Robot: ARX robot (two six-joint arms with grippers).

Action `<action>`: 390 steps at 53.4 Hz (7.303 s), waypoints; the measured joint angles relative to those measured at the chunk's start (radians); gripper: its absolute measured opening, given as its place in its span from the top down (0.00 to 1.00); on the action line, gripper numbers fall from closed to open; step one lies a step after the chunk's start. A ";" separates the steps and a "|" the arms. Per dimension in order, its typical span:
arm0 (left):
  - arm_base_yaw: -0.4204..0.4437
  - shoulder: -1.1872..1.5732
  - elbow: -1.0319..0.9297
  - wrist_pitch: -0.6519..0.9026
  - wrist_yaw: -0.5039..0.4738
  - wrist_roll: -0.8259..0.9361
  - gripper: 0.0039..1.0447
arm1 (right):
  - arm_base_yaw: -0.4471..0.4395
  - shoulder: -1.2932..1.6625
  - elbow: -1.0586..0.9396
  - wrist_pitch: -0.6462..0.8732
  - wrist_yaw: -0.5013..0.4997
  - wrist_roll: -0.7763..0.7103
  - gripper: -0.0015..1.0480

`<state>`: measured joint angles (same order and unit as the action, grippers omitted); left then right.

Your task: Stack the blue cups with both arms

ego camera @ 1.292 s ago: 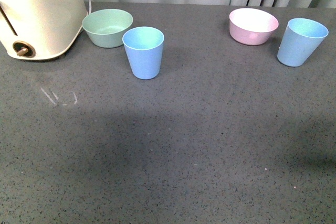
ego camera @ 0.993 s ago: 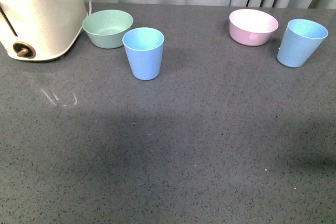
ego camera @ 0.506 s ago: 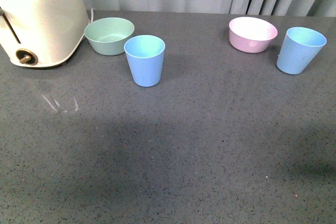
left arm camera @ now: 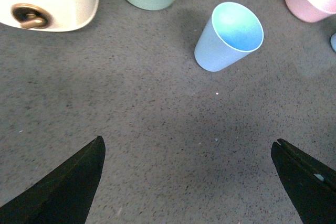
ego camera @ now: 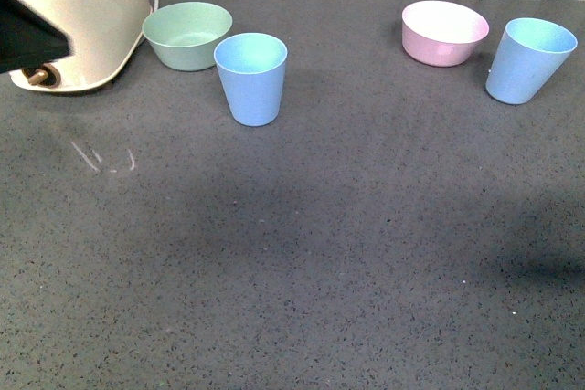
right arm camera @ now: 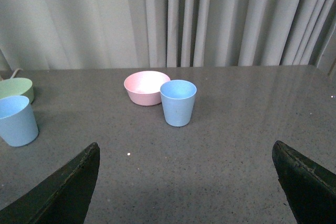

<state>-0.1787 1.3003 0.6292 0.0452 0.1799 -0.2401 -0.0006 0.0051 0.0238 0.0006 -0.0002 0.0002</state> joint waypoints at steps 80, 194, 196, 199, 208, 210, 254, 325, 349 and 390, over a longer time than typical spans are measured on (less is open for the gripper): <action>-0.193 0.882 0.877 -0.254 -0.209 -0.084 0.42 | 0.000 0.000 0.000 0.000 0.000 0.000 0.09; -0.415 0.710 0.763 -0.250 -0.176 -0.180 0.08 | 0.000 0.000 0.000 0.000 0.000 0.000 0.09; -0.406 0.684 0.741 -0.229 -0.176 -0.180 0.08 | 0.000 0.000 0.000 0.000 0.000 0.000 0.09; -0.397 0.647 0.707 -0.201 -0.175 -0.181 0.08 | 0.000 0.000 0.000 0.000 0.000 0.000 0.09; -0.363 0.487 0.542 -0.055 -0.111 -0.211 0.08 | 0.000 0.000 0.000 0.000 0.000 0.000 0.09; -0.356 0.453 0.504 -0.010 -0.110 -0.227 0.08 | 0.000 0.000 0.000 0.000 0.000 0.000 0.09; 0.027 -0.303 -0.489 0.800 -0.329 0.226 0.99 | 0.000 0.000 0.000 0.000 -0.002 0.000 0.09; 0.174 -1.044 -0.614 0.212 -0.180 0.229 0.99 | 0.000 0.000 0.000 0.000 0.000 0.000 0.09; 0.174 -1.292 -0.614 -0.040 -0.180 0.230 0.99 | 0.000 0.000 0.000 0.000 0.000 0.000 0.09; 0.174 -1.292 -0.614 -0.044 -0.180 0.230 0.07 | -0.159 1.123 0.373 0.412 -0.124 -0.076 0.09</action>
<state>-0.0044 0.0082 0.0154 0.0010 -0.0002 -0.0105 -0.1600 1.1282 0.3973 0.4126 -0.1242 -0.0761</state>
